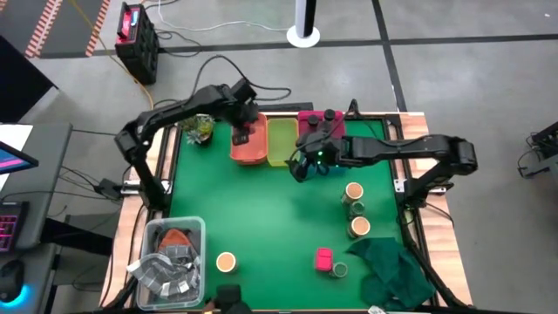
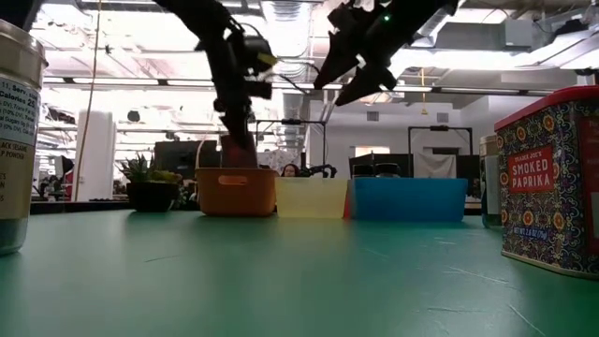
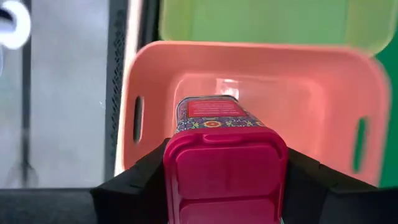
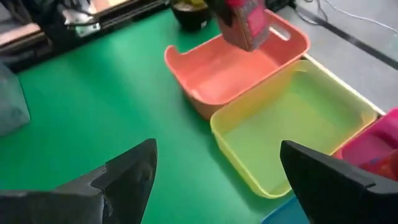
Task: Sort spices by type
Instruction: Put the top red seasoning can into the orange bin, then put the bottom brown seasoning bottle into the yellow bin
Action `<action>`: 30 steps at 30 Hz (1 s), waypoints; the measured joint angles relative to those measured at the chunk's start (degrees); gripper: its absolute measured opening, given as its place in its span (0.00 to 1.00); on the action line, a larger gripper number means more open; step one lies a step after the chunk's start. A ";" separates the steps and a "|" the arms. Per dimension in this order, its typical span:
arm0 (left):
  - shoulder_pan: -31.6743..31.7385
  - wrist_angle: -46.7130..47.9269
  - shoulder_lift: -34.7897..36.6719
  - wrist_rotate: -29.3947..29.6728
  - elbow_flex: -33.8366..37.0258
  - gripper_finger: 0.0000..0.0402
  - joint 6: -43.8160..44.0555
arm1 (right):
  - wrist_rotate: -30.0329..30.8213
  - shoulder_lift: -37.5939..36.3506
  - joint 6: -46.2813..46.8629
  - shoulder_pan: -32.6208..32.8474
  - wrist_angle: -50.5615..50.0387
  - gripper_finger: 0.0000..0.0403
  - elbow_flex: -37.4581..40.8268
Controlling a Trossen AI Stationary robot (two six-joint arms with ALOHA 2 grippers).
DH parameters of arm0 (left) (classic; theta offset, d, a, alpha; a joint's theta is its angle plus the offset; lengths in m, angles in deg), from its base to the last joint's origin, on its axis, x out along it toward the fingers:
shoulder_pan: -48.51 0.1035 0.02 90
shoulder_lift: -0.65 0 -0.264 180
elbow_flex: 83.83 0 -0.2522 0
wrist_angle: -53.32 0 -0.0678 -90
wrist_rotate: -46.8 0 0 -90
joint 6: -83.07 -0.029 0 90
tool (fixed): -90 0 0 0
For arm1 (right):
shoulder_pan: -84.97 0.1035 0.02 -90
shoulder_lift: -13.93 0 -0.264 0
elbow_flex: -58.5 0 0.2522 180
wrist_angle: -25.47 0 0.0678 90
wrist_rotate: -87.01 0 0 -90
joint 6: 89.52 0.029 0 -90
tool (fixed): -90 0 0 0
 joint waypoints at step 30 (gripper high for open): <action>-2.23 6.62 -8.99 13.08 -15.47 0.71 5.57 | 0.50 -6.14 2.16 1.72 -13.82 0.91 -0.02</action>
